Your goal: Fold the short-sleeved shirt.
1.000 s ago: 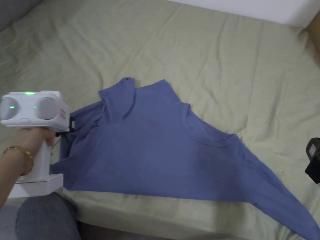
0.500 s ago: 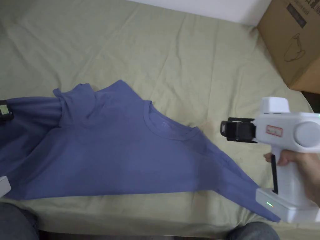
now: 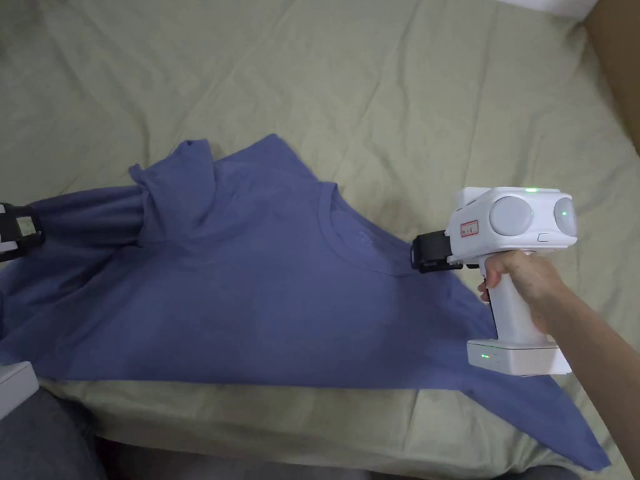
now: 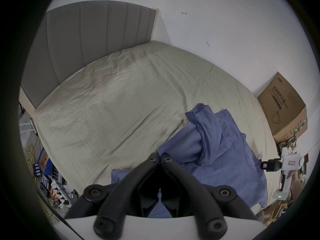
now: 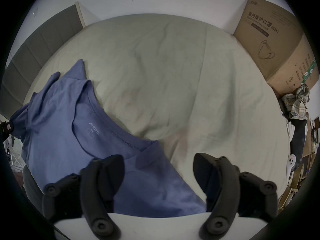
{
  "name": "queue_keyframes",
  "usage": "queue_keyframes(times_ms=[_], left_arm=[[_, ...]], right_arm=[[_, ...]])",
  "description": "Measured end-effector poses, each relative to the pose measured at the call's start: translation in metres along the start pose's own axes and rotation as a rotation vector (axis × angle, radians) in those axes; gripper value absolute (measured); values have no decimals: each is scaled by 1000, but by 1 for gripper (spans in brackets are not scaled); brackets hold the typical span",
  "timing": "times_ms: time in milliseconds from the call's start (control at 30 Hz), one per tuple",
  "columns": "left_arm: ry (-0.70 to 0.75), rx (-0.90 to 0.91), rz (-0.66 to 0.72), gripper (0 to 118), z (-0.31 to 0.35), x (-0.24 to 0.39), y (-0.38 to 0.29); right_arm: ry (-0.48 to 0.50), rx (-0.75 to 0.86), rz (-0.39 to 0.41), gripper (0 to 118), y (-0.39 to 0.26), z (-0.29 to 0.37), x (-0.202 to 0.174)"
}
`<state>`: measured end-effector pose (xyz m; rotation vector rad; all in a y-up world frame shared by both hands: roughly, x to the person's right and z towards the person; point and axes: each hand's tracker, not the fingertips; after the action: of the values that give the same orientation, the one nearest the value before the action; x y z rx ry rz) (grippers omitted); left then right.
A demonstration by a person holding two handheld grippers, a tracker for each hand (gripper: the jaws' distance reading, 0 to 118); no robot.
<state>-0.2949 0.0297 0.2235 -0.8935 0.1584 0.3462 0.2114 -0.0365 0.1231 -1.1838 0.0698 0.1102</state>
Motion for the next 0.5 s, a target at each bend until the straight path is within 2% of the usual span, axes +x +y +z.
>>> queue_keyframes(times_ms=[33, 67, 100, 133, 233, 333, 500], left_arm=[[4, -4, 2, 0, -2, 0, -1], [7, -10, 2, 0, 0, 3, -3], [10, -14, 3, 0, -2, 3, -4], [14, -18, 5, 0, -3, 3, -6], [18, -24, 21, 0, -1, 7, -7], [-2, -13, 54, 0, 7, 10, -4], [-59, 45, 79, 0, 35, 17, 14]], right_arm=[[5, 1, -6, 54, -1, -1, 0], [10, -2, -13, 18, -1, -3, -1], [11, -14, -26, 2, -1, -5, -2], [0, -23, -42, 1, -2, -5, -1], [61, -43, -54, 1, -3, 5, 6], [73, 29, -71, 1, -3, 37, 18], [190, 190, -138, 1, -4, 116, 41]])
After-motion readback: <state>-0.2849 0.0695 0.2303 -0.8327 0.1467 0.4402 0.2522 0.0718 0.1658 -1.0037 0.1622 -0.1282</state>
